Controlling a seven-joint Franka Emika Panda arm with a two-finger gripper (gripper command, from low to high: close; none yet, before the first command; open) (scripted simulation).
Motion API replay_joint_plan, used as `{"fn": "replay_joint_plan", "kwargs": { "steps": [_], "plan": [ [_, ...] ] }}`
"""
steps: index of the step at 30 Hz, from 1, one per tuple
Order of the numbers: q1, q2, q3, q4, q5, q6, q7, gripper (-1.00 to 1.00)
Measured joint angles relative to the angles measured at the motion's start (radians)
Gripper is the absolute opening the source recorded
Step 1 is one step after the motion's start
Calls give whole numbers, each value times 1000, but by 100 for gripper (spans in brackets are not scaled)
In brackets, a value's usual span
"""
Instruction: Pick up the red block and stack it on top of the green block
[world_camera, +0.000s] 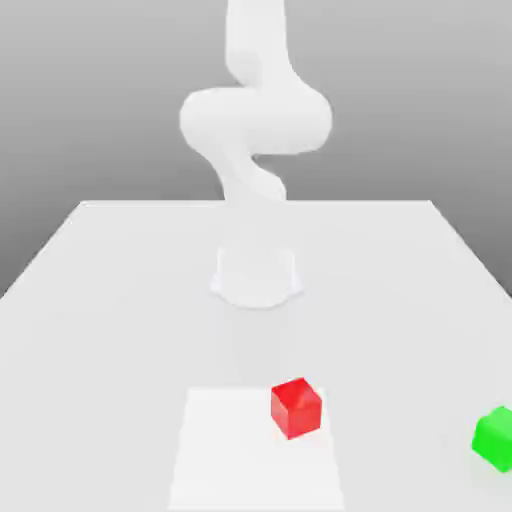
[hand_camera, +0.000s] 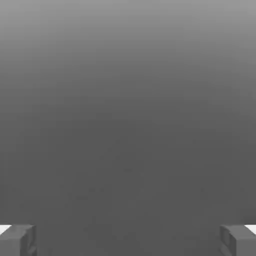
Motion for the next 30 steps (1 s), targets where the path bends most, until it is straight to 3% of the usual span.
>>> {"fn": "replay_joint_plan", "kwargs": {
  "steps": [18, 25, 26, 30],
  "plan": [
    [117, 673, 7, -443, 2, 430, -283, 0],
    [120, 927, 6, -433, 1, 640, -295, 0],
    [122, 949, 4, -430, 0, 659, -294, -100],
    [121, 949, 4, -430, -2, 659, -293, -100]
  ]
}}
